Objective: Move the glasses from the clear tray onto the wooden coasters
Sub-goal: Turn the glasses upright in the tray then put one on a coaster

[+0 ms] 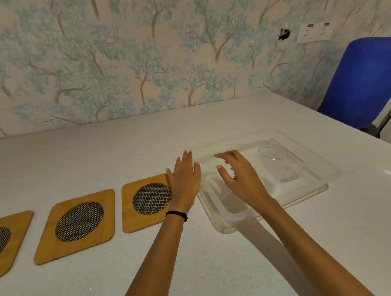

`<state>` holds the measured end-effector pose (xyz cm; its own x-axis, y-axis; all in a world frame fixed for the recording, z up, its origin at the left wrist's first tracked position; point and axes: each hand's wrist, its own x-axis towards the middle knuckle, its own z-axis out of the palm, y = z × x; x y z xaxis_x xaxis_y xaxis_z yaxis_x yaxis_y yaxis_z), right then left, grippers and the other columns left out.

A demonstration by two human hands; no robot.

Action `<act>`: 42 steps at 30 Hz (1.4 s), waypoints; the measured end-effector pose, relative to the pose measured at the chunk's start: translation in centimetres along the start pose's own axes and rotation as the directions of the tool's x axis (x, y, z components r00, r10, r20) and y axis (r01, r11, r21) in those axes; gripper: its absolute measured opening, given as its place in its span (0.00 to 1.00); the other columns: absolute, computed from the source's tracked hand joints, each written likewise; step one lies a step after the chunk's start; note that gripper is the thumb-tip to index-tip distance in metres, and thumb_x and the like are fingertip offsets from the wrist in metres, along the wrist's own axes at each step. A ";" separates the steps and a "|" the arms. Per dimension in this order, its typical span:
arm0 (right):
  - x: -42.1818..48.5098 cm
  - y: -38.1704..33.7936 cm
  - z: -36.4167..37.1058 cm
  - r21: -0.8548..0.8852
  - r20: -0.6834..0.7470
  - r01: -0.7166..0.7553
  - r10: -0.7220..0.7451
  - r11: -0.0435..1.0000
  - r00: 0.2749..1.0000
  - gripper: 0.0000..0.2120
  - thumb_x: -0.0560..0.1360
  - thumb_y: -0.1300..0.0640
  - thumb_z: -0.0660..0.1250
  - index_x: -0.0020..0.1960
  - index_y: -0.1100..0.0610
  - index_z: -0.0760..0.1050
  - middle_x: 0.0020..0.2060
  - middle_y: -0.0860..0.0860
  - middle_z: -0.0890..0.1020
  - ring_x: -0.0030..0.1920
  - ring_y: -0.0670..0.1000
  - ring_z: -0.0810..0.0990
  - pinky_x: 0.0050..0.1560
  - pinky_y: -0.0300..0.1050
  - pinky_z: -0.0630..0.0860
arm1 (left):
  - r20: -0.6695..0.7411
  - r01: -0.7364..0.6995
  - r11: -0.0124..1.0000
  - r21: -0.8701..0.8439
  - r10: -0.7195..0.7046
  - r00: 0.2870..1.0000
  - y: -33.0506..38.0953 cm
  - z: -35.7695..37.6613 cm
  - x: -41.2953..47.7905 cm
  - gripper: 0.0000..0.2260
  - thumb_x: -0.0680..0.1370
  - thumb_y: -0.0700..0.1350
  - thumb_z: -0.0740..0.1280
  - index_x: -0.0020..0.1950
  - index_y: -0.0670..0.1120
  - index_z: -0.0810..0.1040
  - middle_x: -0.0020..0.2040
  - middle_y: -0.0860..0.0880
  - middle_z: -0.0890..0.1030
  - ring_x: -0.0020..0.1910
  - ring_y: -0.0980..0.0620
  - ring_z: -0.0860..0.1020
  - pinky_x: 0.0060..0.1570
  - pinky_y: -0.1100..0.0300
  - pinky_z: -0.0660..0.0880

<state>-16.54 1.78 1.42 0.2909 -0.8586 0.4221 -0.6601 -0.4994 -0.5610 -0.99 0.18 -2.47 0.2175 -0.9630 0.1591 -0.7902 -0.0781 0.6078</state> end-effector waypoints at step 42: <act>3.8 -0.3 -1.4 0.031 0.140 -0.276 0.269 0.961 0.953 0.30 0.67 0.43 0.72 0.64 0.49 0.66 0.60 0.55 0.75 0.50 0.48 0.72 0.49 0.43 0.69 | -0.014 0.006 1.000 0.010 -0.006 1.000 0.0 0.0 -0.1 0.22 0.83 0.50 0.47 0.77 0.51 0.49 0.79 0.52 0.50 0.78 0.50 0.47 0.74 0.40 0.40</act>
<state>-16.17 -1.19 4.19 0.1965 -0.9688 0.1511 -0.6927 -0.2463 -0.6779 -1.02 0.28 -2.46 0.2301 -0.9588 0.1667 -0.7949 -0.0863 0.6006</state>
